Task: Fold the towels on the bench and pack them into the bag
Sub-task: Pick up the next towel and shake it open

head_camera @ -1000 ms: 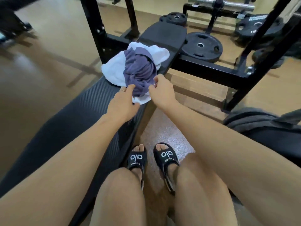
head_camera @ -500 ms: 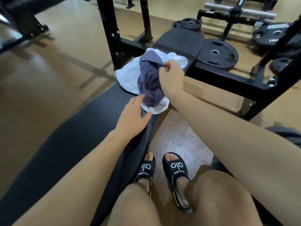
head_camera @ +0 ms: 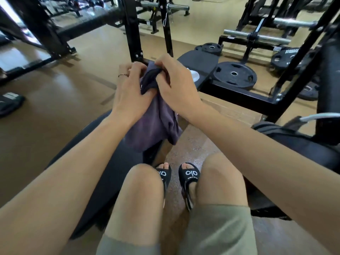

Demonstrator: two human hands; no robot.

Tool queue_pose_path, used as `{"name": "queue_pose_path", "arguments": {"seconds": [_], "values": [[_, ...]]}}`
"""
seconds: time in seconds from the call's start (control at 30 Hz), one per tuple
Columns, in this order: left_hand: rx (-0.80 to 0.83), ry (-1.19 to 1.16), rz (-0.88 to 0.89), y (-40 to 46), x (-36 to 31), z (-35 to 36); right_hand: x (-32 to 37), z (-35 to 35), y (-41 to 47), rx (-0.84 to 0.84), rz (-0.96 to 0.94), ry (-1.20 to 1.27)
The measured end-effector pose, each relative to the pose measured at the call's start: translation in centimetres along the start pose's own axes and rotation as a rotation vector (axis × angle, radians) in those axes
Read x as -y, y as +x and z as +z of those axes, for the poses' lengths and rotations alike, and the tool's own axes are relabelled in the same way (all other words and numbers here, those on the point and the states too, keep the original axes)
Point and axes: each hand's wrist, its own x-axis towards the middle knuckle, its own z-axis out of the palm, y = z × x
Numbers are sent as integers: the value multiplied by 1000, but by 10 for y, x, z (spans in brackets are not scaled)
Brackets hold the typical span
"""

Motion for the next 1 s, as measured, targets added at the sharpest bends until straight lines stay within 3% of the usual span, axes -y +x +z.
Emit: {"name": "queue_pose_path", "arguments": {"seconds": [0.23, 0.47, 0.7, 0.9, 1.0], "values": [[65, -74, 46, -47, -34, -26, 30, -24, -41, 83, -37, -62], [211, 49, 82, -65, -38, -51, 34, -38, -64, 139, 3, -119], [332, 101, 58, -76, -28, -76, 26, -46, -67, 402, 126, -424], [289, -62, -70, -73, -5, -97, 11, -47, -61, 377, 330, -353], [236, -69, -114, -71, 9, -102, 15, -37, -61, 383, 330, -336]]}}
